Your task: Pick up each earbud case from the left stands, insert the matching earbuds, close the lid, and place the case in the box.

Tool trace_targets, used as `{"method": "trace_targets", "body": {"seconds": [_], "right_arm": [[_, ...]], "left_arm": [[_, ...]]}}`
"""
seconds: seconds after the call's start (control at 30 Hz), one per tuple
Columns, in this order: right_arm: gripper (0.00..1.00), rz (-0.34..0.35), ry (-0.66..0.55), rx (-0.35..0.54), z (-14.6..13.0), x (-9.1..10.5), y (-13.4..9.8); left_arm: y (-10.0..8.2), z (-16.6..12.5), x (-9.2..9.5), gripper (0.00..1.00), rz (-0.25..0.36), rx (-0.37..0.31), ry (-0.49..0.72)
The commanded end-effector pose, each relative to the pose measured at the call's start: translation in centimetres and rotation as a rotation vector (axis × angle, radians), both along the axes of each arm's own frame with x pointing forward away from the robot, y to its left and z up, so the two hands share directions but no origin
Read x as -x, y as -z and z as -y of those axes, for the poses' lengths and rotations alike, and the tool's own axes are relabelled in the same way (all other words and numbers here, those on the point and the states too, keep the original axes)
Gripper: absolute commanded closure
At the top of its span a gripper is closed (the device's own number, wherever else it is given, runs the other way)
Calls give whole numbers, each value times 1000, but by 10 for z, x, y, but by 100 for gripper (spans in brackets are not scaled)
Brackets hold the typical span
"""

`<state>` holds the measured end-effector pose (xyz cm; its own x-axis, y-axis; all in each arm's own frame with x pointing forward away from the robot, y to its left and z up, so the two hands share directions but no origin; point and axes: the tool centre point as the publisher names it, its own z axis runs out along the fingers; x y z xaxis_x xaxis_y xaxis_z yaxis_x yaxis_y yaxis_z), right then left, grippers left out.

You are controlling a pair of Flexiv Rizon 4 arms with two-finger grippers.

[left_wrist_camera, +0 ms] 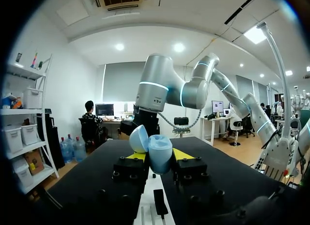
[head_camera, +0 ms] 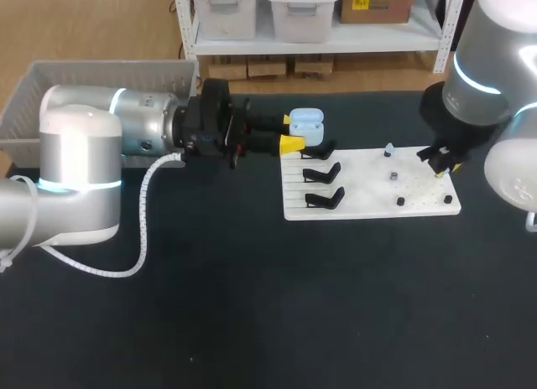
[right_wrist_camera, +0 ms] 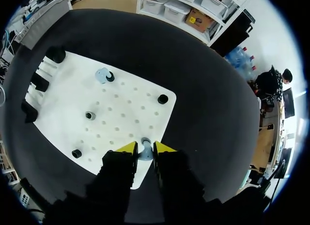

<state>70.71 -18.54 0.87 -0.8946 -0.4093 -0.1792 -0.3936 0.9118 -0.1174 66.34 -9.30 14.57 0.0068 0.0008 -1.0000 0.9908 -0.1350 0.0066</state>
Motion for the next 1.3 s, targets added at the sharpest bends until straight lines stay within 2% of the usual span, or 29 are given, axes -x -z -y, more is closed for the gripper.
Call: {"method": "trace_targets", "body": {"seconds": [0.03, 0.23, 0.37, 0.53, 0.67, 0.83, 0.97, 1.13, 1.23, 1.3], "right_arm": [[95, -1, 0, -4, 0, 0, 1], [100, 8, 5, -11, 1, 2, -1], [100, 38, 1, -23, -2, 6, -18], [100, 56, -16, -29, -11, 17, -56], [100, 64, -43, 0, -23, 30, -89], [100, 100, -33, -33, -58, 49, -144], [100, 96, -26, -11, -84, 66, -170], [100, 46, 16, 45, -103, 88, -182], [100, 29, 74, 15, -110, 99, -185], [100, 37, 138, -49, -111, 106, -187]], "left_arm": [[0, 0, 2, 100, 3, 2, -7], [0, 0, 2, 100, 3, 2, -7], [0, 0, 2, 100, 3, 2, -7], [0, 0, 2, 100, 3, 2, -7], [0, 0, 2, 100, 3, 2, -7], [0, 0, 2, 100, 3, 2, -7], [0, 0, 2, 100, 3, 2, -7], [0, 0, 2, 100, 3, 2, -7], [0, 0, 2, 100, 3, 2, -7], [0, 0, 2, 100, 3, 2, -7]]}}
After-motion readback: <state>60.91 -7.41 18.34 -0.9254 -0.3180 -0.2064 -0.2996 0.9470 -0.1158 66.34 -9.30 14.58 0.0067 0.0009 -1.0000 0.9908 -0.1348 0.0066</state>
